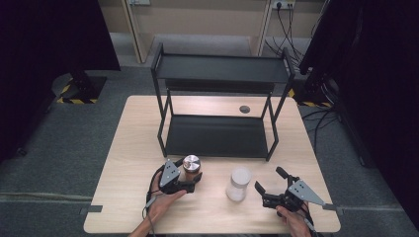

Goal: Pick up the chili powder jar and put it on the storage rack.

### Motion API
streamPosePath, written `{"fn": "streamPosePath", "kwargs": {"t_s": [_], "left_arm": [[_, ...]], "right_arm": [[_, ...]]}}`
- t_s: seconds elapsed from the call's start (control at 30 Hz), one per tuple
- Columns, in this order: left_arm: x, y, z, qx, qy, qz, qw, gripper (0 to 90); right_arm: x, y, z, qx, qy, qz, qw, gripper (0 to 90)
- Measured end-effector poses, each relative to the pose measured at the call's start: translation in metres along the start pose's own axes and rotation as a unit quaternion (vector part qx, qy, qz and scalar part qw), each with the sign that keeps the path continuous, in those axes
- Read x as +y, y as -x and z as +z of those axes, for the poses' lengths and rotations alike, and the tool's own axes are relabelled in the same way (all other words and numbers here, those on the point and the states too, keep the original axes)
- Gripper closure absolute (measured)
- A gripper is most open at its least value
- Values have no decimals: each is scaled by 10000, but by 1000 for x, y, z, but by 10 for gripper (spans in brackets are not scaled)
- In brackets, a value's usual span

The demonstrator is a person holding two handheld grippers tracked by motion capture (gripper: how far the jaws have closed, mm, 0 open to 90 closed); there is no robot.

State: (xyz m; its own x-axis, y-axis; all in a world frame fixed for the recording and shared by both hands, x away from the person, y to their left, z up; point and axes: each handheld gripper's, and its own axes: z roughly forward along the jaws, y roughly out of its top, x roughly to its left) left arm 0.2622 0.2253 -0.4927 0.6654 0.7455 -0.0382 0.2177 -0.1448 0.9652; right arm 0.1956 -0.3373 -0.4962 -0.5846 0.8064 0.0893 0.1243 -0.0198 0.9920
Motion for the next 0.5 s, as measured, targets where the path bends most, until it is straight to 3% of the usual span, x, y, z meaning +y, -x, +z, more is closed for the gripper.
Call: {"fn": "streamPosePath", "kwargs": {"t_s": [0.17, 0.5], "left_arm": [[1, -3, 3, -93, -17, 76, 9999, 300], [5, -1, 0, -107, -11, 114, 9999, 305]], "right_arm": [[0, 0, 0, 4, -9, -5, 10000, 3], [0, 0, 0, -4, 6, 2, 10000, 3]]}}
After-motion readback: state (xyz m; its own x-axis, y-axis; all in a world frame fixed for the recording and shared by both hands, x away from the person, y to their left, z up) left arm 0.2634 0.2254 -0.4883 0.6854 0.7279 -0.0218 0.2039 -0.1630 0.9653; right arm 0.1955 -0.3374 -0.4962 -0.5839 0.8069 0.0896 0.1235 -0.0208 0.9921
